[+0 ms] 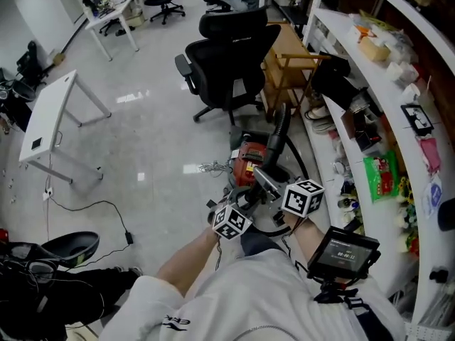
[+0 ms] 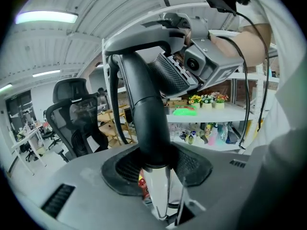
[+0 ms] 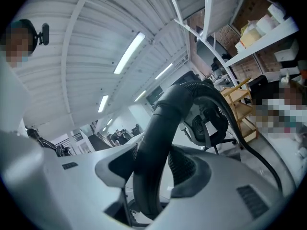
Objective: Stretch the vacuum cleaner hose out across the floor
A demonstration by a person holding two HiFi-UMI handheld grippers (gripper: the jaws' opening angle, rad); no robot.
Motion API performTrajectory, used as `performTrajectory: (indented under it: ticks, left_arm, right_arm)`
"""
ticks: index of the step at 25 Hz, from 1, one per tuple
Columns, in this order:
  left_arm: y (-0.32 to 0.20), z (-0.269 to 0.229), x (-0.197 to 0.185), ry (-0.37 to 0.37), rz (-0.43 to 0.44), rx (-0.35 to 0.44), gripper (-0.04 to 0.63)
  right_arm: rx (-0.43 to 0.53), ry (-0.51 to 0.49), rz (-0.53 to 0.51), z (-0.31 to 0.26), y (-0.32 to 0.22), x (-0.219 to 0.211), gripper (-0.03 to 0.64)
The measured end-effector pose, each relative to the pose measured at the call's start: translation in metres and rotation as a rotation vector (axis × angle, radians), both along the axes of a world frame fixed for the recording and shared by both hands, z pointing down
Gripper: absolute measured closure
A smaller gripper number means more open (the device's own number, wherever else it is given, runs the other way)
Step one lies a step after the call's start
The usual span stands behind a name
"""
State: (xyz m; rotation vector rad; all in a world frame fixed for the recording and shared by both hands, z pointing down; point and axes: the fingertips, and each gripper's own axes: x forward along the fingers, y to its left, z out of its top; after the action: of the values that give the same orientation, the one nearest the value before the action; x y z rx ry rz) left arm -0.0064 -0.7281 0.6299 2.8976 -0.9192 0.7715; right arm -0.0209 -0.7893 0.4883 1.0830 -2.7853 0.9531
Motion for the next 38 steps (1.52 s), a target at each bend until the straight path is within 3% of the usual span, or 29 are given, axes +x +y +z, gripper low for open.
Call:
performTrajectory:
  ticks: [11,22,32,38]
  left_arm:
    - [0.105,-0.019,0.034,0.026,0.064,0.015,0.434]
    - [0.185,-0.018,0.089,0.021,0.159,0.019,0.434]
    - [0.267,-0.019,0.144,0.016,0.194,0.015,0.434]
    - [0.313,-0.031,0.156,0.010,0.197,0.016,0.434]
  right_arm:
    - [0.029,0.004,0.074,-0.021,0.105,0.033,0.417]
    - [0.031,0.005,0.177,-0.020,0.185,0.095,0.417]
    - [0.030,-0.007,0.201,-0.020,0.265,0.150,0.417]
    - [0.023,0.000,0.200,-0.032,0.312,0.162,0.419]
